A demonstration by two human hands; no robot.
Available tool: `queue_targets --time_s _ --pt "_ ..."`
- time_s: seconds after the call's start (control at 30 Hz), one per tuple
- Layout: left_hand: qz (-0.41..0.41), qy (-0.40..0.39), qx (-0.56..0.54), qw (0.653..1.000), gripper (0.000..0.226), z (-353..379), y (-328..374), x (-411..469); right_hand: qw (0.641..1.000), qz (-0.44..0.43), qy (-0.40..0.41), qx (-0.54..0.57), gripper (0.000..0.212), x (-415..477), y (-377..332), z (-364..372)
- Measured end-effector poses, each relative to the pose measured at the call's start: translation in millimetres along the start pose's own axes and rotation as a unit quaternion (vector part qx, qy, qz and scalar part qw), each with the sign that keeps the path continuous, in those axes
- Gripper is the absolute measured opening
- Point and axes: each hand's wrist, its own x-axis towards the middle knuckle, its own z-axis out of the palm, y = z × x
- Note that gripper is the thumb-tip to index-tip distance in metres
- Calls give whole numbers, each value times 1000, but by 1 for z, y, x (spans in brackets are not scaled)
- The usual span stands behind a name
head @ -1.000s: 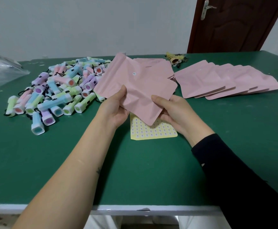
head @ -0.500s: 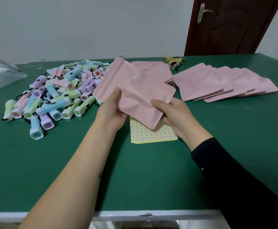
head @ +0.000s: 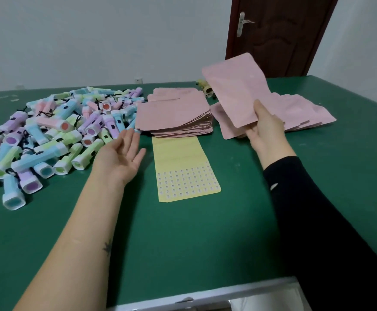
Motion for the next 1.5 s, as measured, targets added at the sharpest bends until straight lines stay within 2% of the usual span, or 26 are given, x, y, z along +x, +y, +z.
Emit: queue_targets --time_s 0.07,0.1,0.23,0.3,0.43,0.53,0.77,0.9,1.0,1.07,1.17,1.37,1.43,1.5 --pt "-16 -29 54 998 24 7 -9 -4 999 -15 33 2 13 11 0 2" --pt "-19 -42 82 996 24 9 -13 -5 999 -18 46 0 14 17 2 3" --pt "-11 -74 167 983 22 15 -23 -8 995 -29 77 -50 33 33 18 8" --pt "-7 -79 174 982 21 16 -25 -9 990 -43 90 -98 39 37 30 8" --pt "-1 -87 184 979 21 19 -26 -10 963 -116 102 -221 27 40 50 6" --pt "3 -89 200 976 21 21 -28 -12 940 -148 112 -286 33 40 54 6" --pt "-5 -80 207 975 20 21 -28 -13 905 -147 97 -386 32 42 54 5" --pt "-13 -82 223 971 20 20 -30 -12 886 -166 99 -422 48 40 55 1" --pt "-12 -76 247 966 20 20 -32 -11 878 -165 127 -431 73 40 51 0" --pt "1 -69 270 960 20 20 -33 -11 839 -200 162 -479 83 35 47 -1" --pt "23 -70 302 950 22 21 -33 -13 730 -305 159 -590 74 27 47 3" --pt "51 -85 356 929 21 24 -35 -17 554 -437 -13 -709 53 14 62 44" --pt "55 -90 368 924 20 24 -36 -17 492 -427 -105 -751 55 12 72 66" --pt "57 -94 381 918 20 25 -36 -17 435 -383 -185 -794 59 11 83 86"
